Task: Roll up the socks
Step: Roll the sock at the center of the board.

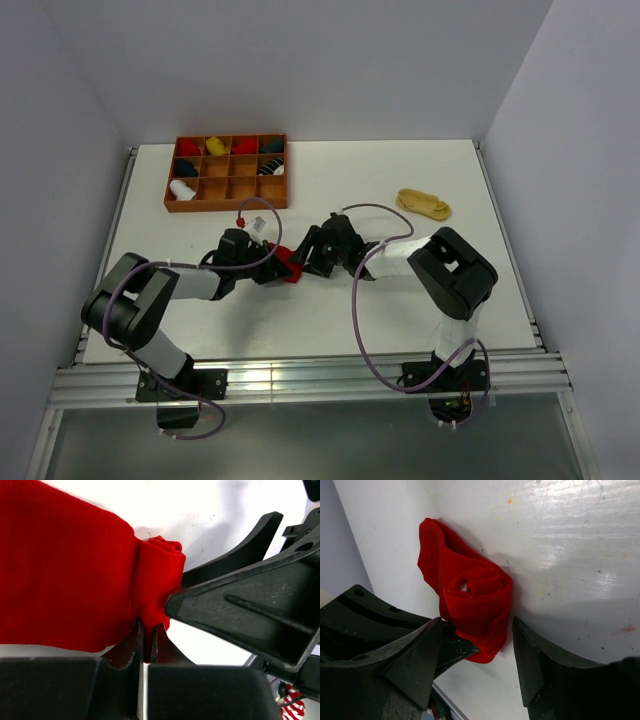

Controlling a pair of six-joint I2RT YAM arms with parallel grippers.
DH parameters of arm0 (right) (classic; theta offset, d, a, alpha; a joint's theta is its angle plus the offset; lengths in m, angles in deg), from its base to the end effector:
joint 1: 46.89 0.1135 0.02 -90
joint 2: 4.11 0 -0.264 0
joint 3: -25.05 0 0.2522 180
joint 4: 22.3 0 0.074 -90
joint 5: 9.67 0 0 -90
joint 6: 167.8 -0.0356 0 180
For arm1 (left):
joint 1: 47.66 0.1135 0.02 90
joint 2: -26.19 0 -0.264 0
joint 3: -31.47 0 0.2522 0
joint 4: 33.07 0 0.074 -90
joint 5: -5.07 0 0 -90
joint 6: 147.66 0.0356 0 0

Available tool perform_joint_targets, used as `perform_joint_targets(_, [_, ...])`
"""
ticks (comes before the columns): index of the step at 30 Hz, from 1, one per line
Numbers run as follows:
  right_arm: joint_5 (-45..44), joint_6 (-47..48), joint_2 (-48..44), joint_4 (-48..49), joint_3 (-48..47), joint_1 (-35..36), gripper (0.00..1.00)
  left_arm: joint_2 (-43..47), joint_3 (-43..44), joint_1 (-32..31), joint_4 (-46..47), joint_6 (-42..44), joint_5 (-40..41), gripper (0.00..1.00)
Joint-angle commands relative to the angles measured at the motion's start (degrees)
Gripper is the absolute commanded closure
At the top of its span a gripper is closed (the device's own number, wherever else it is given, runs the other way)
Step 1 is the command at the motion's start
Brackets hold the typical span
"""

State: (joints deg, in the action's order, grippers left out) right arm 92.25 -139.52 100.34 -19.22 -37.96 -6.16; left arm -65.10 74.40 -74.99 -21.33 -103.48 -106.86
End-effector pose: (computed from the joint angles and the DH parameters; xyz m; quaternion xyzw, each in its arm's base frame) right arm 0.2682 0.2407 0.1347 0.1186 0.8886 0.3963 0.1984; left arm 0.2421 -0.1401 0.1251 -0.0566 0.8795 -0.3992 0.2529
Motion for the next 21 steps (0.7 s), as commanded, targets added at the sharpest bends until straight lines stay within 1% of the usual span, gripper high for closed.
perform_joint_targets(1, [-2.2, -0.9, 1.1, 2.2, -0.7, 0.4, 0.35, -3.0, 0.9, 0.0, -5.9, 0.6, -0.7, 0.99])
perform_joint_targets(8, [-4.5, -2.3, 0.9, 2.3, -0.2, 0.4, 0.39, -3.5, 4.7, -0.1, -10.6, 3.4, -0.6, 0.99])
perform_joint_targets(13, [-7.2, -3.7, 1.1, -0.1, -0.7, 0.1, 0.44, -3.9, 6.7, -0.7, -13.3, 4.2, -0.3, 0.99])
perform_joint_targets(21, [-8.4, -3.6, 2.3, -2.9, -2.9, -0.2, 0.46, -6.9, 9.9, -3.0, -16.7, 5.7, 0.1, 0.99])
